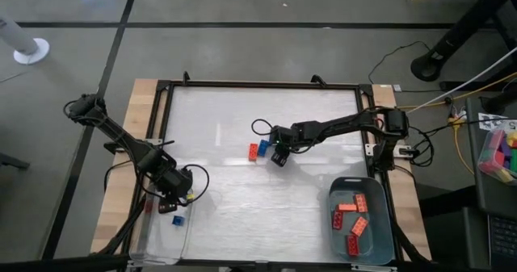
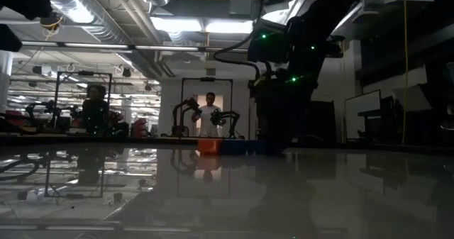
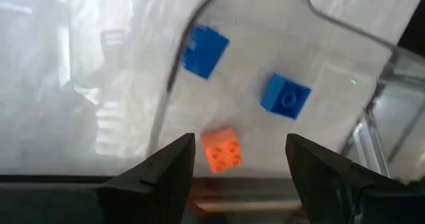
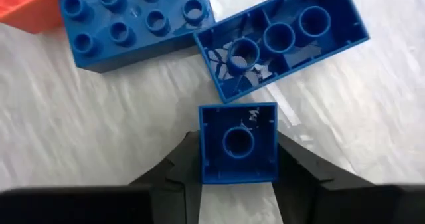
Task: Sort blocks by size
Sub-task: Put the small blue game piece into the transparent bin
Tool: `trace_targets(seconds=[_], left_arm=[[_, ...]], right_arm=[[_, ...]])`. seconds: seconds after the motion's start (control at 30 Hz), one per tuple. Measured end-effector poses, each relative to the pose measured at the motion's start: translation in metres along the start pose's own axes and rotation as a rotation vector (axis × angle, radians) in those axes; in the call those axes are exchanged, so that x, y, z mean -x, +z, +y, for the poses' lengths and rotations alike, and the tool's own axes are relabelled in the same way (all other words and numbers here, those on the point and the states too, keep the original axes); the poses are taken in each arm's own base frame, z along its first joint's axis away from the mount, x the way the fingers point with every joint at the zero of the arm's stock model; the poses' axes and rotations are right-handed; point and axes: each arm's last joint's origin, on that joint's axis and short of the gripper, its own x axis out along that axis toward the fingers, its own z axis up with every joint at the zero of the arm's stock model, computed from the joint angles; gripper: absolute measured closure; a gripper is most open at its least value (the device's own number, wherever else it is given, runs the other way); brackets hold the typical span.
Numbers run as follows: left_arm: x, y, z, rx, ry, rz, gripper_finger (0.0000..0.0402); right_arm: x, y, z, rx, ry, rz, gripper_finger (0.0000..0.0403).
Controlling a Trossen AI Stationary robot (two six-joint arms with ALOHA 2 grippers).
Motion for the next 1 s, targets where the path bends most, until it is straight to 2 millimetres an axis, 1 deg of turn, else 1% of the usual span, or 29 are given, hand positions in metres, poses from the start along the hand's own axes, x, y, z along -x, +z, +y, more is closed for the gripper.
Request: trace_targets(seconds=[0.1, 0.17, 0.27, 0.37, 0.5, 0.57, 0.67, 0.83, 0.9, 1.0], left_arm=[[0.000, 0.001, -0.001, -0.009, -0.011, -0.019, 0.0178], [0.000, 0.002, -0.002, -0.024, -0.016, -0.024, 0.0178], [0.000, 0.003, -0.004, -0.067, -0.031, -0.039, 0.0178], [0.001, 0.003, -0.004, -0.091, -0.032, -0.042, 0.0178], [0.006, 0.001, -0.002, -0.148, -0.030, -0.085, 0.0178], [0.012, -0.002, 0.001, -0.157, -0.035, -0.127, 0.0178], [0.025, -0.008, 0.005, -0.141, -0.064, -0.195, 0.0178], [0.047, -0.021, 0.015, -0.095, -0.146, -0.318, 0.0178], [0.055, -0.027, 0.020, -0.083, -0.168, -0.372, 0.0178], [0.067, -0.034, 0.027, -0.079, -0.192, -0.461, 0.0178]], right_arm=[[0.003, 0.005, 0.004, -0.005, 0.062, 0.019, 0.0269], [0.006, 0.010, 0.012, 0.001, 0.146, 0.027, 0.0269], [0.017, 0.018, 0.030, 0.034, 0.278, 0.022, 0.0269], [0.028, 0.024, 0.052, 0.079, 0.384, -0.036, 0.0269], [0.045, 0.033, 0.087, 0.147, 0.503, -0.216, 0.0260], [0.051, 0.037, 0.104, 0.168, 0.558, -0.342, 0.0258], [0.055, 0.042, 0.124, 0.202, 0.622, -0.543, 0.0259], [0.054, 0.050, 0.146, 0.255, 0.717, -0.857, 0.0258], [0.048, 0.052, 0.153, 0.264, 0.747, -0.925, 0.0258], [0.039, 0.065, 0.165, 0.261, 0.759, -0.958, 0.0258]])
